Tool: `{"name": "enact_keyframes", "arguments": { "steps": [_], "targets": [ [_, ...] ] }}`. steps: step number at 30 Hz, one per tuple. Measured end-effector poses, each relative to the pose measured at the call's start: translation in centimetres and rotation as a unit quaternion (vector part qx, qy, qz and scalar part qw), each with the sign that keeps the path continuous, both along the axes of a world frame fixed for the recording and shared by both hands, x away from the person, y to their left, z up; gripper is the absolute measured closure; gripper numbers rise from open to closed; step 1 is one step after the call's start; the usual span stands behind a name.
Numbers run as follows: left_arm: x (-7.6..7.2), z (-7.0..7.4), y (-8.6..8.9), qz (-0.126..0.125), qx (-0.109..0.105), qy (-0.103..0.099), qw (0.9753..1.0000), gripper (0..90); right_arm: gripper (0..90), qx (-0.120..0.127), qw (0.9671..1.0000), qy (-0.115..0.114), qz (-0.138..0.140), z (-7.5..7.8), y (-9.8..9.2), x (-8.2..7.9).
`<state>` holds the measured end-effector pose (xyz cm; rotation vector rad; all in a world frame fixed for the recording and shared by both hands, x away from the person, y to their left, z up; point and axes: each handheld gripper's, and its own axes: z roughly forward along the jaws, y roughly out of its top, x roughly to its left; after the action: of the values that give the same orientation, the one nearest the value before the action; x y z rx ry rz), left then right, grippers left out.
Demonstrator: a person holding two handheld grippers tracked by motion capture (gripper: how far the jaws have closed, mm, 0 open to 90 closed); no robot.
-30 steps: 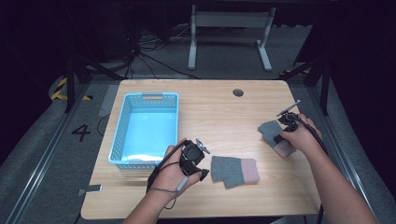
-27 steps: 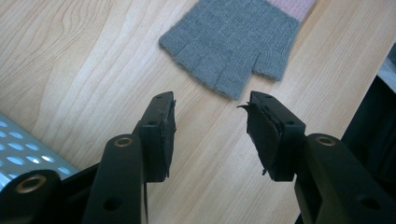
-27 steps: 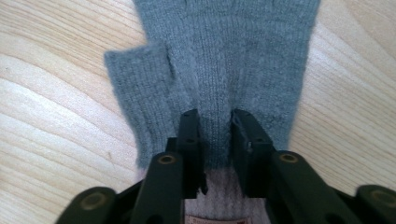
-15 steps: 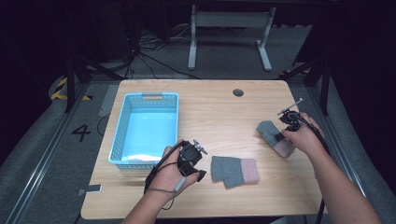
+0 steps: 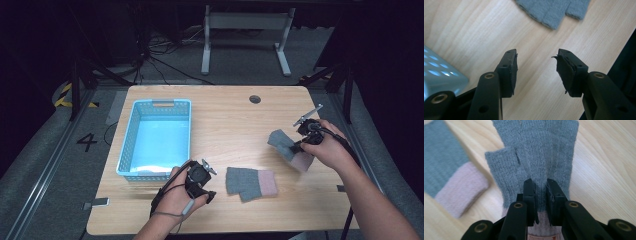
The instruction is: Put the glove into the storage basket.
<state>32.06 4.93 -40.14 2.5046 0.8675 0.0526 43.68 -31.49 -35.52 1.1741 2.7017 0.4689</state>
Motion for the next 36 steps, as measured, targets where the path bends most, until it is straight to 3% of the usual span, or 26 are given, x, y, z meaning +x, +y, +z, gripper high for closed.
{"name": "enact_keyframes", "arguments": {
  "steps": [6, 8, 19, 26, 29, 31, 36],
  "targets": [
    [-0.9, -1.1, 0.2, -0.007, -0.006, 0.003, 1.0, 52.1, 79.7, 0.002, 0.9993, -0.004, 0.036, 0.6, 1.5, -1.3],
    [-0.9, -1.4, 0.2, -0.006, -0.005, 0.012, 0.9999, 52.2, 79.7, 0.002, 0.9989, -0.005, 0.048, 0.7, 2.0, -1.7],
    [-0.6, -1.6, 0.4, -0.004, -0.001, 0.015, 0.9999, 52.1, 79.5, -0.002, 0.9945, -0.004, 0.105, 1.5, 4.1, -3.2],
    [-0.2, -1.7, 0.9, 0.002, -0.004, 0.015, 0.9999, 52.1, 79.5, -0.012, 0.9869, -0.001, 0.161, 1.7, 5.6, -3.9],
    [0.0, -1.7, 1.1, 0.005, -0.004, 0.015, 0.9999, 52.2, 79.5, -0.021, 0.9806, 0.008, 0.195, 1.6, 6.4, -4.0],
    [0.1, -1.7, 1.1, 0.007, -0.005, 0.015, 0.9999, 52.2, 79.5, -0.026, 0.9784, 0.013, 0.205, 1.5, 6.8, -4.1],
    [0.1, -1.7, 1.1, 0.005, -0.005, 0.014, 0.9999, 52.2, 79.5, -0.039, 0.9693, 0.012, 0.242, 1.0, 7.7, -4.3]
  ]
}}
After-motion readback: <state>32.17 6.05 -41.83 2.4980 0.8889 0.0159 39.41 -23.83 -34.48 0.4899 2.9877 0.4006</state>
